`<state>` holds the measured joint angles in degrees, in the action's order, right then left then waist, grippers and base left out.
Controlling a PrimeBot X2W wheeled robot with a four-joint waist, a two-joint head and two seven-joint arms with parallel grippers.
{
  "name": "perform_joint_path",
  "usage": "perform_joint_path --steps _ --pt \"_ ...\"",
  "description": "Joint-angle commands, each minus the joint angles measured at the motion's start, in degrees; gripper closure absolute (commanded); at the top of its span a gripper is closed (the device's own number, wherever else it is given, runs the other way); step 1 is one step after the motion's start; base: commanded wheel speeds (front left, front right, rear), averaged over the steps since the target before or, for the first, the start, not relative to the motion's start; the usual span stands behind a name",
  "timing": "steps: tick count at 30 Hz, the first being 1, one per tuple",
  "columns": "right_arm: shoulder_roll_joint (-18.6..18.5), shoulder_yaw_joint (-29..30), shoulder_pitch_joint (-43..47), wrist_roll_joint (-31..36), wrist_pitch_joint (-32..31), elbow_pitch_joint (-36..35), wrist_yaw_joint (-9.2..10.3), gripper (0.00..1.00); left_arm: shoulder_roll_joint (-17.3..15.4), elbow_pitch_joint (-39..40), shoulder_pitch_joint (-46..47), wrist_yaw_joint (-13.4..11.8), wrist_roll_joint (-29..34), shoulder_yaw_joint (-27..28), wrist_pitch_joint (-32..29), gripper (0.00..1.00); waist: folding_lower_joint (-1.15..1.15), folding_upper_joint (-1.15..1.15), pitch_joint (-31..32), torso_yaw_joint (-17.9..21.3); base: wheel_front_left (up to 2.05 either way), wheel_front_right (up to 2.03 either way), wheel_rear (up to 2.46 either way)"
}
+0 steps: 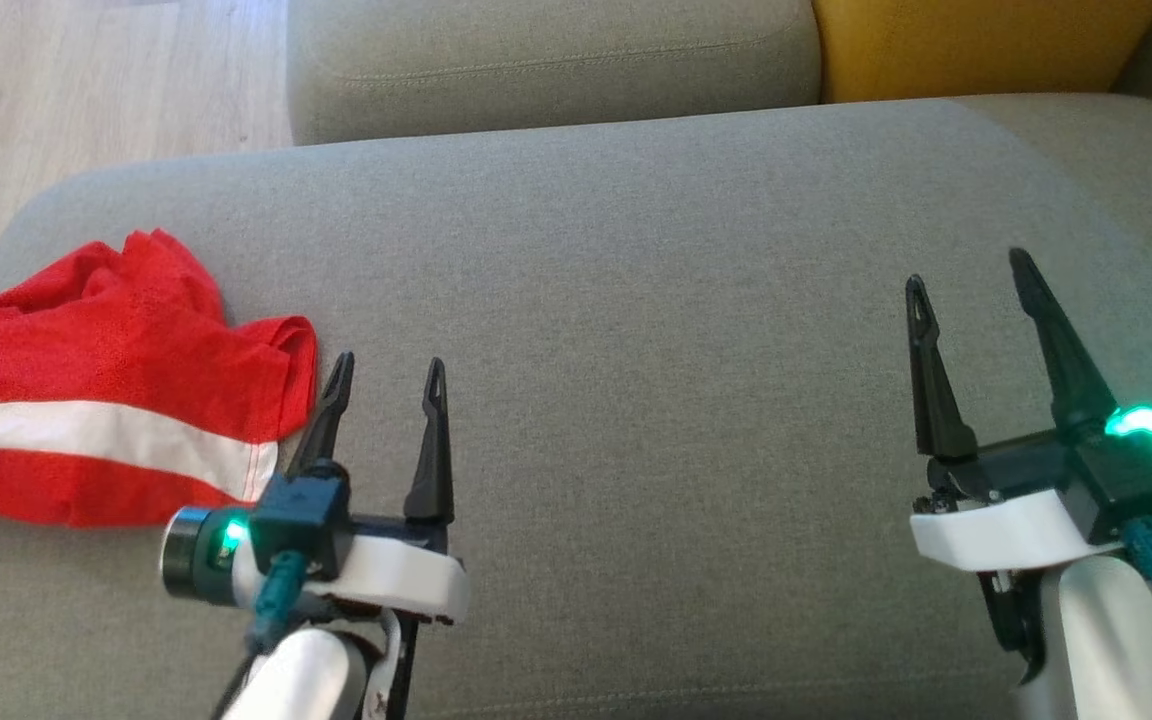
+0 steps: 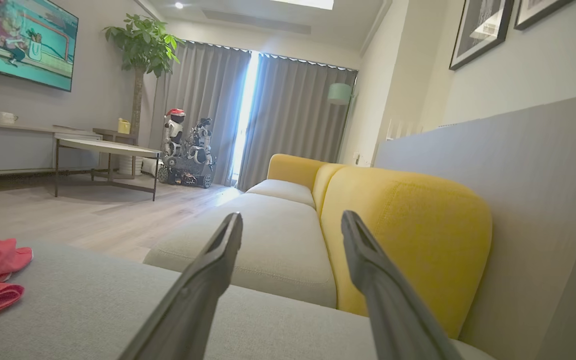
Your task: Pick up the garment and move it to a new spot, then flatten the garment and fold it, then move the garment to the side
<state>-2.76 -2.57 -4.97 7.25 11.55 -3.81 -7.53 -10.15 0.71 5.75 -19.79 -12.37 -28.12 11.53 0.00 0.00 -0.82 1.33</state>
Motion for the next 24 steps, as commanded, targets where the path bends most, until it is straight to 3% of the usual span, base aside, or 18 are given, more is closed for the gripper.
perform_joint_path --steps 1,5,9,13,20,24 --pt "-0.1 -1.22 -3.12 1.79 0.76 -2.75 0.04 0.0 -1.0 2.6 3.73 -0.75 1.77 0.93 0.81 0.0 0.0 0.0 -0.03 0.0 0.0 0.0 0.0" --pt "-0.08 -0.88 -2.65 2.77 1.44 -2.43 0.04 0.0 -1.37 2.97 3.92 -2.13 3.85 -0.65 1.48 0.0 0.0 0.0 -0.01 -0.05 0.0 0.0 0.0" --pt "-0.09 -0.39 -1.78 -1.01 2.12 0.69 0.04 0.0 0.42 3.48 2.86 -1.59 2.03 0.44 2.15 0.0 0.0 0.0 0.18 -0.15 0.0 0.0 0.0" --pt "-0.11 0.48 -1.61 -6.07 2.79 3.65 0.04 0.0 2.82 3.86 0.83 0.8 1.17 3.88 2.81 0.0 0.0 0.0 0.19 -0.32 0.0 0.0 0.0" --pt "-0.12 1.14 -1.68 -5.51 2.93 7.21 0.04 0.0 6.18 1.67 -2.07 6.58 2.04 10.16 3.47 0.0 0.0 0.0 0.0 -0.65 0.0 0.0 0.0" --pt "-0.12 1.17 -1.93 -5.5 2.86 8.28 0.04 0.0 6.95 0.62 -2.32 8.42 2.72 12.06 3.47 0.0 0.0 0.0 0.09 -0.7 0.0 0.0 0.0"
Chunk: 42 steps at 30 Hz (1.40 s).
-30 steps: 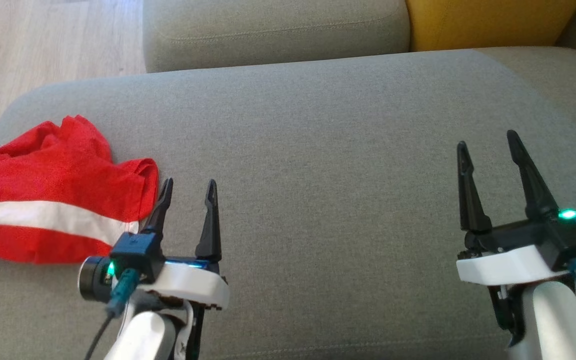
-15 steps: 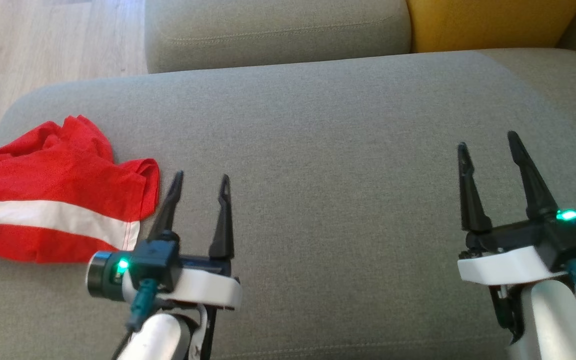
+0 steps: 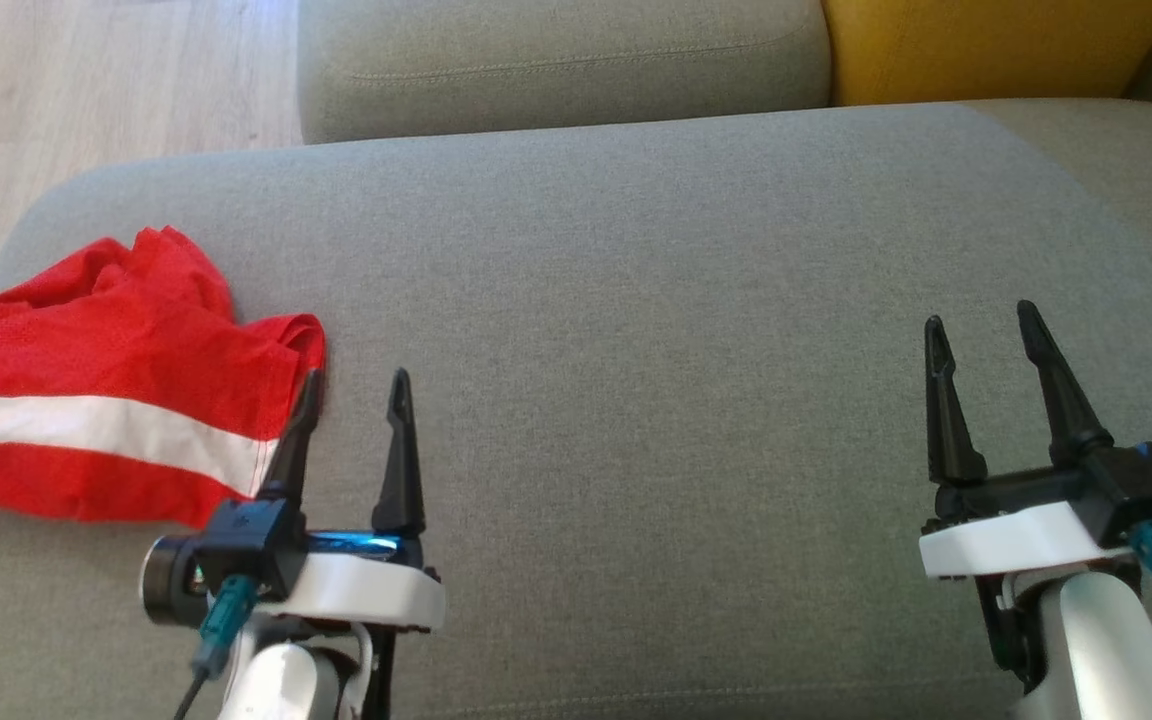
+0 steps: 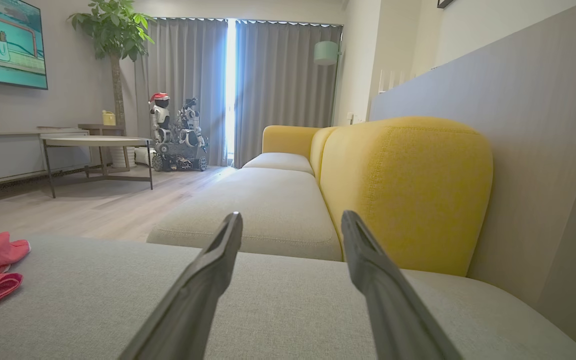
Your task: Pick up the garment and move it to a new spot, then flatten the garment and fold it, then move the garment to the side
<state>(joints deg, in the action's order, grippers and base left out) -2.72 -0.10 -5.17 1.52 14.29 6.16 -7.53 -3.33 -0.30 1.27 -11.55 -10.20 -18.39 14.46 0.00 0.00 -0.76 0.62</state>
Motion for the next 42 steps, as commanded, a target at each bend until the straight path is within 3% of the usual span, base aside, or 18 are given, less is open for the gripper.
perform_joint_path --steps 1,26,33,42 --pt "-0.16 -1.31 -1.78 0.25 0.11 -1.52 0.04 0.0 0.23 1.45 2.14 0.45 0.72 2.64 0.53 0.0 0.0 0.0 0.06 0.01 0.0 0.0 0.0" --pt "-0.16 -1.57 -1.69 0.05 0.23 -0.14 0.04 0.0 0.45 0.49 2.07 0.63 0.18 2.27 0.54 0.0 0.0 0.0 0.71 -1.07 0.0 0.0 0.0" --pt "-0.16 -3.42 -1.0 0.2 0.03 -0.36 0.04 0.0 0.45 1.0 1.72 0.24 0.25 2.66 0.54 0.0 0.0 0.0 0.98 -5.42 0.0 0.0 0.0" --pt "-0.16 -6.23 -0.23 0.4 -0.07 -1.15 0.04 0.0 0.45 2.84 1.03 0.03 0.6 4.57 0.54 0.0 0.0 0.0 0.97 -15.09 0.0 0.0 0.0"
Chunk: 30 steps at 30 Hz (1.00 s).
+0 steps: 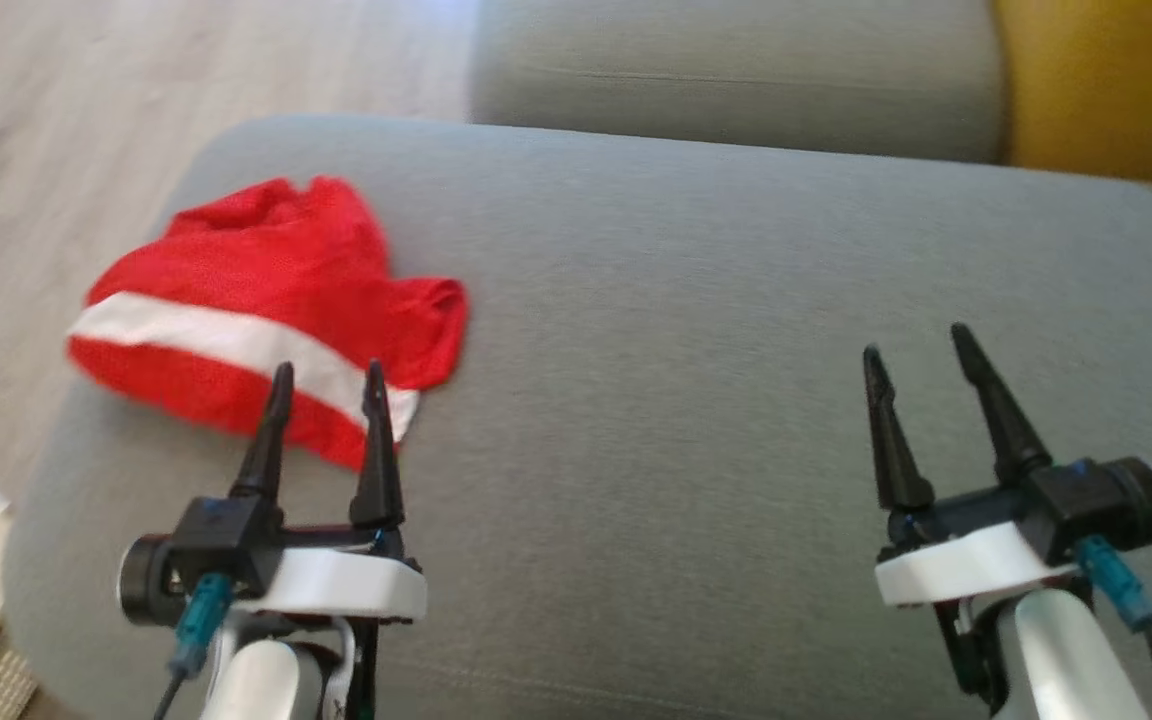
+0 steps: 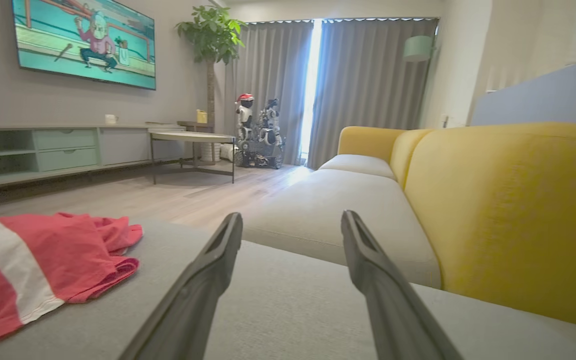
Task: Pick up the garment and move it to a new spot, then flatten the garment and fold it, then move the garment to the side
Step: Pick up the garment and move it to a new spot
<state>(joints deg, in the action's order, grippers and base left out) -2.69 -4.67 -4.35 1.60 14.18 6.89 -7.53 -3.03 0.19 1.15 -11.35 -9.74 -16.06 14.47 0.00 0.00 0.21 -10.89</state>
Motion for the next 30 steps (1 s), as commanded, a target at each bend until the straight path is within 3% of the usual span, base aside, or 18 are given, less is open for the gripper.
perform_joint_path --steps 1,8,15,30 --pt "-0.19 -1.9 -0.99 0.19 -0.01 -1.81 0.04 0.0 0.15 2.52 1.0 -0.1 0.24 2.51 0.52 0.0 0.0 0.0 0.03 -4.76 0.0 0.0 0.0" --pt "-0.19 -3.09 -0.87 -0.44 0.04 -1.41 0.04 0.0 0.15 3.52 -0.34 0.69 1.57 4.63 0.52 0.0 0.0 0.0 0.52 -11.38 0.0 0.0 0.0" --pt "-0.19 -4.07 -0.48 -1.33 0.24 -1.12 0.04 0.0 0.15 4.48 -2.41 1.22 2.01 6.03 0.52 0.0 0.0 0.0 1.17 -15.35 0.0 0.0 0.0" --pt "-0.19 -4.93 -0.58 -2.19 0.56 -0.24 0.04 0.0 0.15 4.8 -3.7 1.03 1.93 7.46 0.52 0.0 0.0 0.0 1.42 -15.81 0.0 0.0 0.0"
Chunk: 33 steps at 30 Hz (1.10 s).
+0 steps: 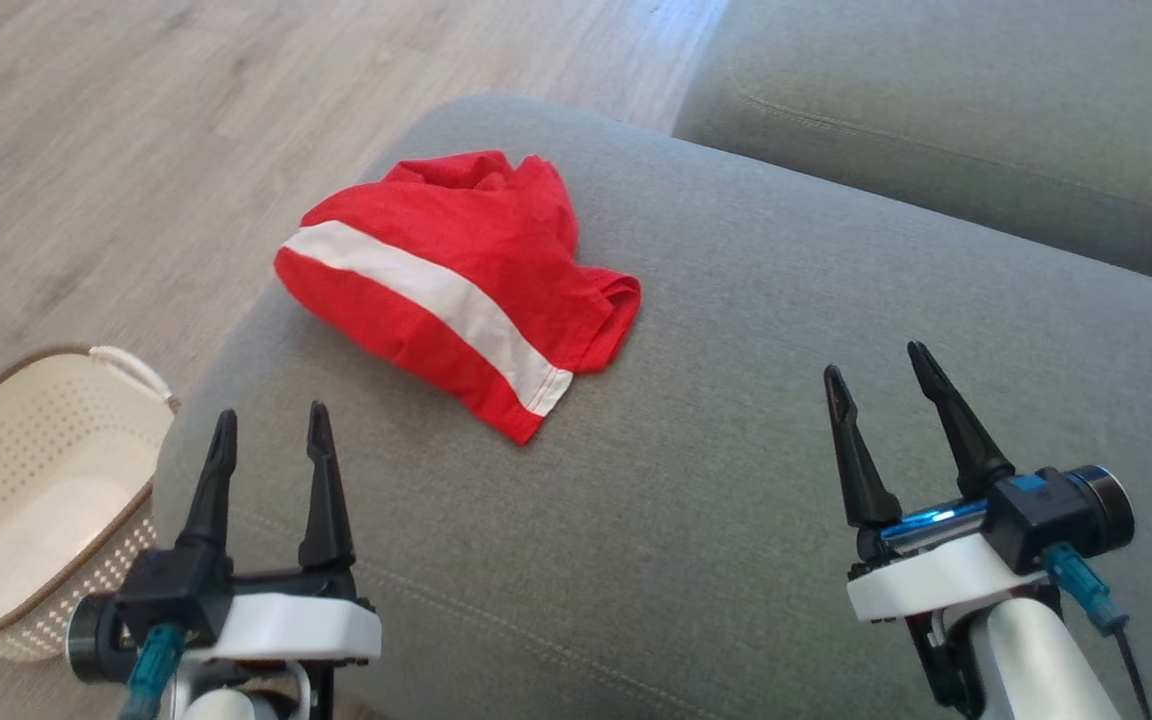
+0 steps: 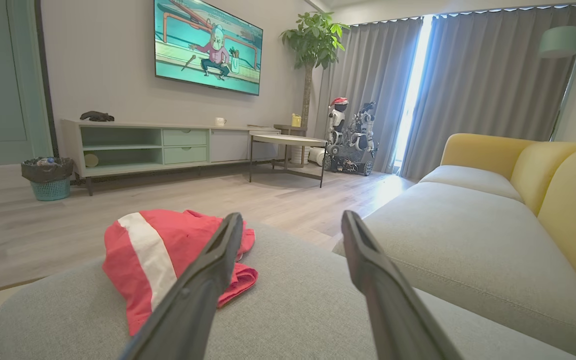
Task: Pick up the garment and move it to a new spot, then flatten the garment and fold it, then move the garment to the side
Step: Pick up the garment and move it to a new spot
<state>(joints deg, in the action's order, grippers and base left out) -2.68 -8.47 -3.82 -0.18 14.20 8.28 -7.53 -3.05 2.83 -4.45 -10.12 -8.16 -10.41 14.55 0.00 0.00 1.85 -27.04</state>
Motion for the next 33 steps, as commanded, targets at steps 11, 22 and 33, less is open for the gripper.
perform_joint_path --steps 11,22,33 --pt "-0.2 0.26 -2.09 2.31 -0.79 -4.72 0.04 0.0 0.17 1.95 5.94 -0.48 -2.07 4.59 0.45 0.0 0.0 0.0 -6.93 4.89 0.0 0.0 0.0" --pt "-2.37 2.12 -5.31 5.3 -3.78 -11.7 0.04 0.0 -1.11 -16.21 21.9 5.46 -6.25 9.19 -0.39 0.0 0.0 0.0 -18.01 8.66 0.0 0.0 0.0" --pt "-4.19 2.13 -6.87 4.71 -5.53 -15.79 0.04 0.0 -5.87 -33.76 37.41 7.39 -5.01 7.62 -6.84 0.0 0.0 0.0 -24.15 10.77 0.0 0.0 0.0"
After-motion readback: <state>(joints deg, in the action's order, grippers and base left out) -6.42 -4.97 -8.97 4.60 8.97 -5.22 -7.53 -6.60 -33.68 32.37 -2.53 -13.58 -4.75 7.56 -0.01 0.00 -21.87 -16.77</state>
